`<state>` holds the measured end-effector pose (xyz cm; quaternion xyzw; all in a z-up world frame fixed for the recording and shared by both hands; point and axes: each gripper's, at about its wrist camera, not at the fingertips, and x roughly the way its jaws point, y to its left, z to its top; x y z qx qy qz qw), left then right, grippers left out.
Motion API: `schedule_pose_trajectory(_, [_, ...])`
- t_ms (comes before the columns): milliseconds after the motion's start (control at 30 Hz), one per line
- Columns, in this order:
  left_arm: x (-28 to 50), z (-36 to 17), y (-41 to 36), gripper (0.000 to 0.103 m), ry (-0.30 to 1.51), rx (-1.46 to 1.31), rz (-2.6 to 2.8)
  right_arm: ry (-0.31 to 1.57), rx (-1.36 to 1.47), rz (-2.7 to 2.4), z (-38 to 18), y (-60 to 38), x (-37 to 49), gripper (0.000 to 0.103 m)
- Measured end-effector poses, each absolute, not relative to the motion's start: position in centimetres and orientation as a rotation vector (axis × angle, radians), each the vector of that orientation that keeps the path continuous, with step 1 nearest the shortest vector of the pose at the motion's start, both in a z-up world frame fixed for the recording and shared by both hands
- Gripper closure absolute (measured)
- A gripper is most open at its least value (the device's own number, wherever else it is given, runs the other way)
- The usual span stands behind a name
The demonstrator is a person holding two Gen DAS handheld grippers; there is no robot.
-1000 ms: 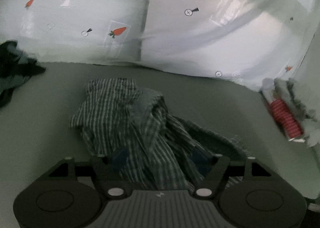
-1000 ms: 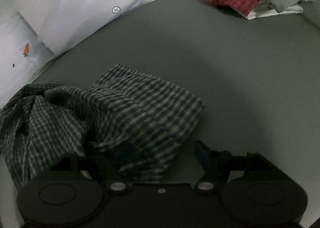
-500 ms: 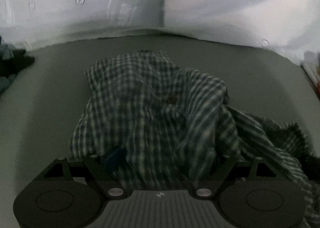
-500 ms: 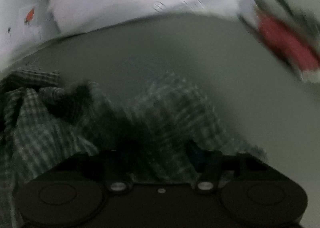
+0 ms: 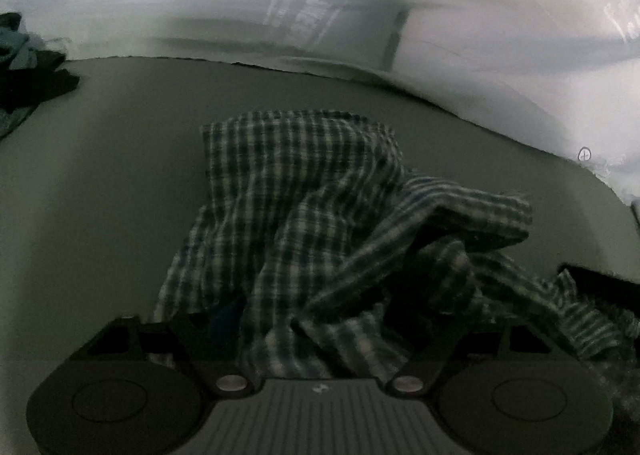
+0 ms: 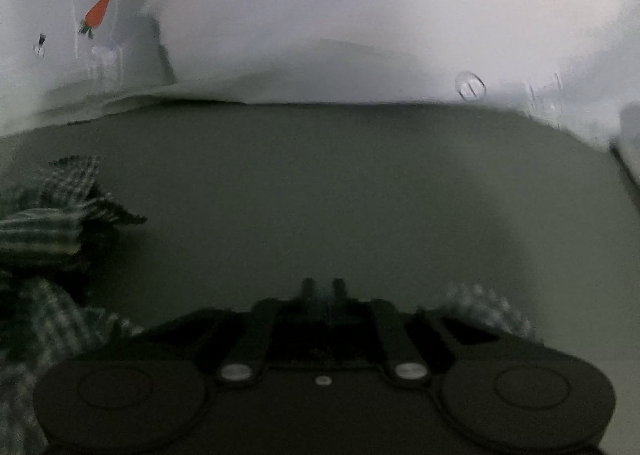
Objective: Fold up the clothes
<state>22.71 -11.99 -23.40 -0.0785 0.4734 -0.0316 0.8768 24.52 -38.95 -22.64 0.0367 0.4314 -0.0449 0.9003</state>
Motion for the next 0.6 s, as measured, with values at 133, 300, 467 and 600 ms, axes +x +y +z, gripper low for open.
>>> schedule_pose_trajectory(133, [21.2,-22.0,-12.6,0.050,0.987,-0.178,-0.054,0.814,0.118,-0.190,-19.7,-40.7,18.7,0.048])
schedule_pose_trajectory(300, [19.6,-21.1,-12.7,0.053,1.013,-0.199,-0.039,0.825,0.161,-0.283,-18.7,-42.6,11.1,0.016])
schedule_pose_trajectory(467, [18.8,-21.2,-13.4,0.053,1.026,-0.161,-0.041,0.961,0.438,-0.265,-22.7,-44.7,8.9,0.022])
schedule_pose_trajectory(600, [18.7,-20.9,-13.0,0.066,1.018,-0.192,-0.039,0.932,0.399,-0.200,-23.4,-43.0,10.7,0.071])
